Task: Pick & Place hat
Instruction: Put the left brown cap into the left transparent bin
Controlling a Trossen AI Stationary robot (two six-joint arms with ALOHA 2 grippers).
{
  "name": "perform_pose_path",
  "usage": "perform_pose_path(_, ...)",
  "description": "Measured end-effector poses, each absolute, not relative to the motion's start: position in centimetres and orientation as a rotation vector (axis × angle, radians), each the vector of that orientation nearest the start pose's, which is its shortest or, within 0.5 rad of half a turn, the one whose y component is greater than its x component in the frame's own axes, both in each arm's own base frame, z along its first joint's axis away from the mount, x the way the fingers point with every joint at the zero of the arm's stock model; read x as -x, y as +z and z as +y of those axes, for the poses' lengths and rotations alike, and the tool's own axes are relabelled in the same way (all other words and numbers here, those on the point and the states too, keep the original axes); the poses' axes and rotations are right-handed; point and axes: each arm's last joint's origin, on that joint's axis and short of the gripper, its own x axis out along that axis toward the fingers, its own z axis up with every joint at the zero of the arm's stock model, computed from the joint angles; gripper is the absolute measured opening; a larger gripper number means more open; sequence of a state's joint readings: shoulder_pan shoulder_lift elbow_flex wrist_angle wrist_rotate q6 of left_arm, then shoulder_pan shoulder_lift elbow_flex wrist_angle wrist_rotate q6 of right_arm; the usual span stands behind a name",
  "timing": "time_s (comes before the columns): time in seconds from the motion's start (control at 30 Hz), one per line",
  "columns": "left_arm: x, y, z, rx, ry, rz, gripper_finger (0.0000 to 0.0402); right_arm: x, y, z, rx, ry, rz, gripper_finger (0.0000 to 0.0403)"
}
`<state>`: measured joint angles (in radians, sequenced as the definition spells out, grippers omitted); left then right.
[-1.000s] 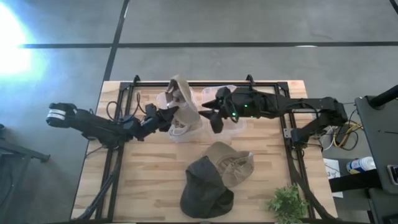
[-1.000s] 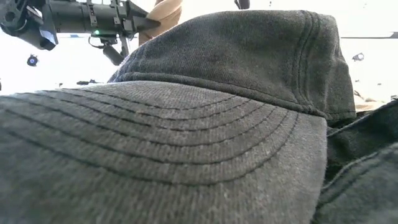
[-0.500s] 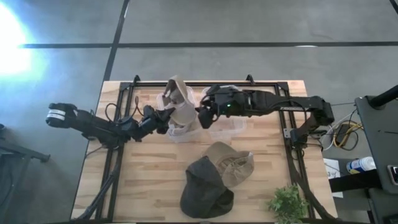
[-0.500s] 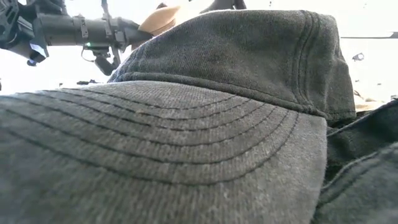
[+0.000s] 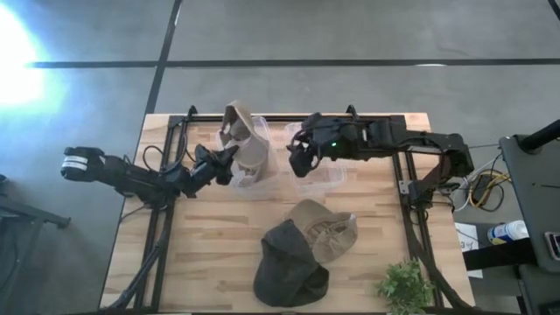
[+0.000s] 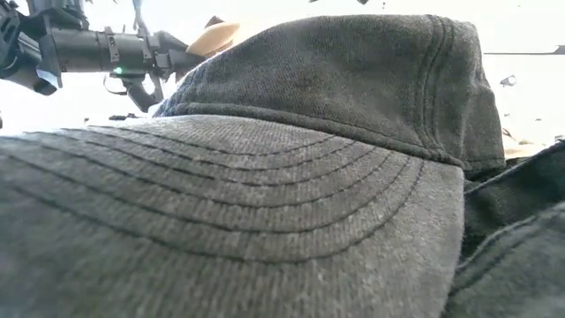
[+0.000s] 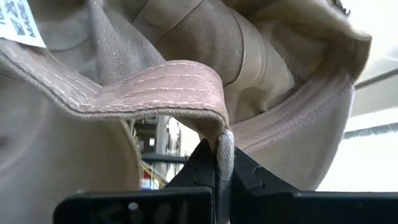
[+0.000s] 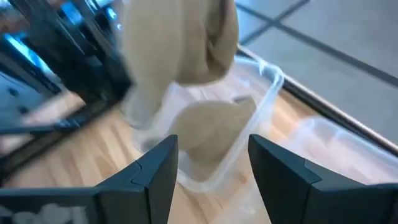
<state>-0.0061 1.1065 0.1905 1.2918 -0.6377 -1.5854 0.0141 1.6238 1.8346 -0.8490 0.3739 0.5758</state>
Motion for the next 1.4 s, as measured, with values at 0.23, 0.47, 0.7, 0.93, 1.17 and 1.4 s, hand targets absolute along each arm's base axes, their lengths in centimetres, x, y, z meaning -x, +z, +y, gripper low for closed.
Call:
perform_pose_path(0.23,-19.0,22.5,1.6,1.599,0.197,-0.787,0.0007,-35.6,41.6,0.0,-0.433,-0.482,0.466,0.0192)
perform_pose_path(0.47,-19.7,22.8,1.5,1.581,0.214,-0.725,0.0007,-36.9,40.6,0.0,-0.411,-0.475,0.468,0.0192)
perform_pose_path(0.7,-19.7,22.8,1.5,1.582,0.207,-0.724,0.0007,-37.1,40.4,0.1,-0.407,-0.47,0.477,0.0192)
perform_pose_path(0.93,-19.7,22.8,1.5,1.58,0.201,-0.708,0.0007,-37.9,39.9,-0.9,-0.413,-0.489,0.466,0.0192)
perform_pose_path(1.17,-19.9,22.9,1.4,1.574,0.192,-0.684,0.001,-38.6,39.6,-2.2,-0.441,-0.491,0.442,0.0159)
perform_pose_path(1.4,-20.3,24.0,1.3,1.497,0.172,-0.681,0.004,-38.8,39.3,-3.0,-0.421,-0.51,0.452,0.0025)
